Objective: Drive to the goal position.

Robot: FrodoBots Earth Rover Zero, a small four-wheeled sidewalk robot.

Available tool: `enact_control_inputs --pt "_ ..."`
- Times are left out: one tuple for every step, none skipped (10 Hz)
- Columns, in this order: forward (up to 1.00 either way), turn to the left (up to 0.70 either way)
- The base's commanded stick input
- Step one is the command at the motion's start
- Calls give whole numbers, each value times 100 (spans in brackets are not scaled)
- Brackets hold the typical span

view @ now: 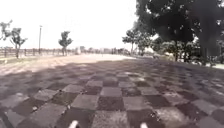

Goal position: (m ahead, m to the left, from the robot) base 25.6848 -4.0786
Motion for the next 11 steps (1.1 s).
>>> enact_control_inputs --pt "70 0" --pt "70 0" --pt "70 0" --pt "70 0" --pt "70 0" --pt "70 0" --pt "70 0" --pt "70 0" --pt "70 -2" --pt "70 -10" --pt "70 -28"
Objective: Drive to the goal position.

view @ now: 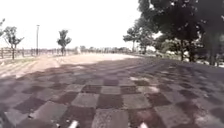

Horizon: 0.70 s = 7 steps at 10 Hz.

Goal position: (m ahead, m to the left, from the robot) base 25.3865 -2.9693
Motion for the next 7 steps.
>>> enact_control_inputs --pt "70 -35" --pt "70 -33" --pt "70 -15" --pt "70 0" --pt "70 0" --pt "70 0" --pt "70 0"
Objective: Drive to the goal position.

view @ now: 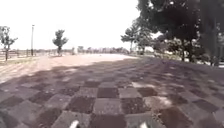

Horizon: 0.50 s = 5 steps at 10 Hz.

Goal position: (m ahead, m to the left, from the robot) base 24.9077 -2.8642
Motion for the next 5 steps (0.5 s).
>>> enact_control_inputs --pt "70 -2" --pt "70 -6" --pt "70 -26" --pt "70 -33" --pt "70 -35"
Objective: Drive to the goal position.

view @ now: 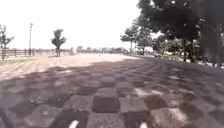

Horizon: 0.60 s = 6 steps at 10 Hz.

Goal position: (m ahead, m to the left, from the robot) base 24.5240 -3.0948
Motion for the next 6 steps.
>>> enact_control_inputs --pt "70 -30" --pt "70 -15" --pt "70 0" --pt "70 0" --pt "70 0" --pt "70 0"
